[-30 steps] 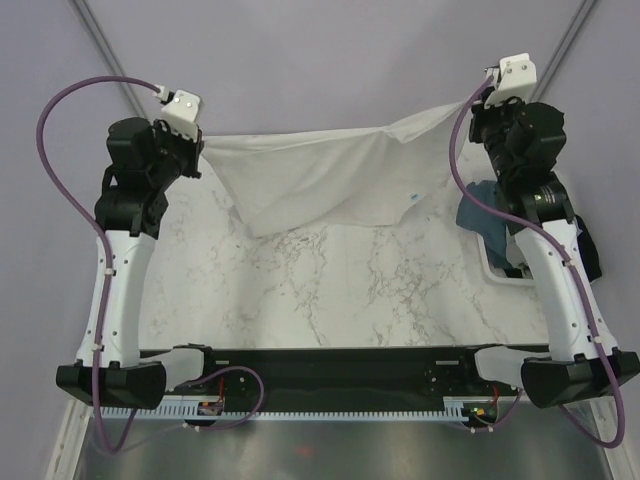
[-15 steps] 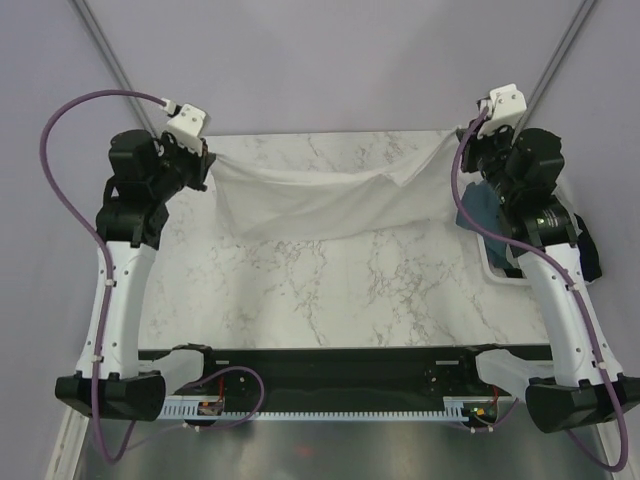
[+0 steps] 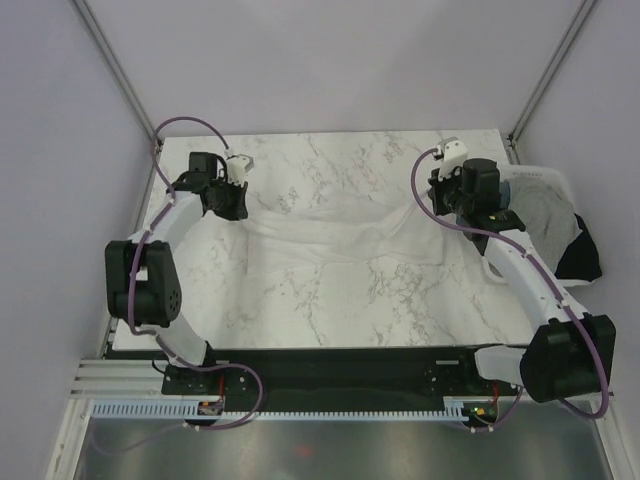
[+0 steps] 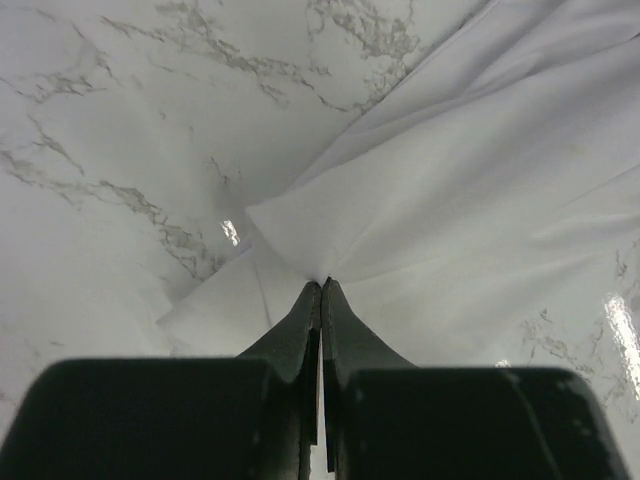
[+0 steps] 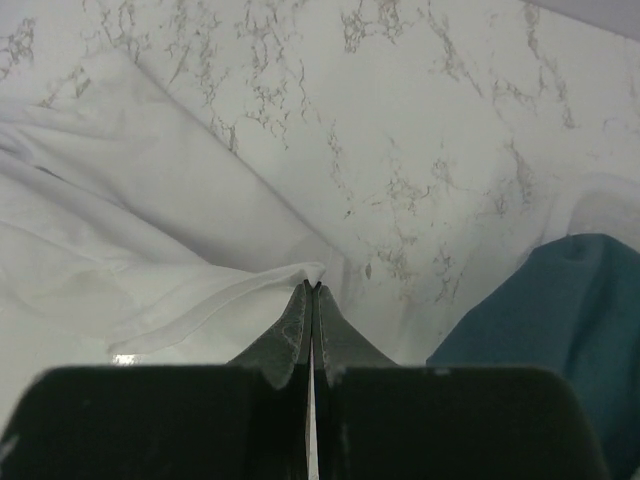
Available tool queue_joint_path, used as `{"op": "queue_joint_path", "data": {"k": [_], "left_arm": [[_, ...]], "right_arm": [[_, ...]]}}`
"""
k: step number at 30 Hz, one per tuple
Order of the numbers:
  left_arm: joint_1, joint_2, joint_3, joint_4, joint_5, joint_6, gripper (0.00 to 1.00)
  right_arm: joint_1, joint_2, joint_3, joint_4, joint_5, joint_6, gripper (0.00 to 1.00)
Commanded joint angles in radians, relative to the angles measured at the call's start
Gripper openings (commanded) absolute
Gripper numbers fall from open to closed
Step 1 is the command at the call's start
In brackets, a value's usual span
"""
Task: Fold and stack the t-shirts
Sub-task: Flatten the tshirt out
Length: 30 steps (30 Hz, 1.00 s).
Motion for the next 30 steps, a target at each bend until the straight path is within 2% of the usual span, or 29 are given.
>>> {"op": "queue_joint_path", "data": {"k": [1,4,5,6,7,10,12,15,19,24,30], "left_arm": [[0.007,0.117,0.081,0.064,0.025,-0.051,0.02],[0.007,0.212,0.126,0.083,0.016,-0.073,0.02],[0.007,0.22,0.132,0.087,0.013,-0.076,0.07],[0.007,0.222,0.135,0.092,-0.007,-0.082,0.14],[0.007,0.214,0.129,0.109,-0.018,-0.096,0.35],[0.007,0.136,0.059,0.153,-0.041,-0.108,0.55],[0.007,0.082,0.001,0.161,-0.039,-0.116,0.63],[0.007,-0.007,-0.072,0.162,-0.006,-0.131,0.65],[0.007,-0.051,-0.127,0.135,0.051,-0.162,0.58],[0.007,-0.012,-0.147,0.127,0.071,-0.149,0.53],[0.007,0.047,-0.126,0.124,0.082,-0.154,0.52]], "right_arm": [[-0.006,0.051,-0.001,0.116,-0.015,0.0,0.0],[-0.006,0.097,0.009,0.132,-0.015,0.003,0.0],[-0.004,0.105,0.009,0.138,-0.015,0.004,0.0],[-0.004,0.111,0.009,0.139,-0.019,0.007,0.0],[-0.004,0.113,0.007,0.142,-0.019,0.007,0.0],[-0.004,0.11,-0.001,0.15,-0.017,0.009,0.0],[-0.004,0.107,-0.011,0.156,-0.015,0.006,0.0],[-0.004,0.103,-0.027,0.162,-0.015,0.007,0.0],[-0.004,0.108,-0.033,0.172,-0.017,0.014,0.0],[-0.004,0.108,-0.031,0.172,-0.015,0.015,0.0],[-0.004,0.096,-0.042,0.173,-0.008,0.007,0.0]]}}
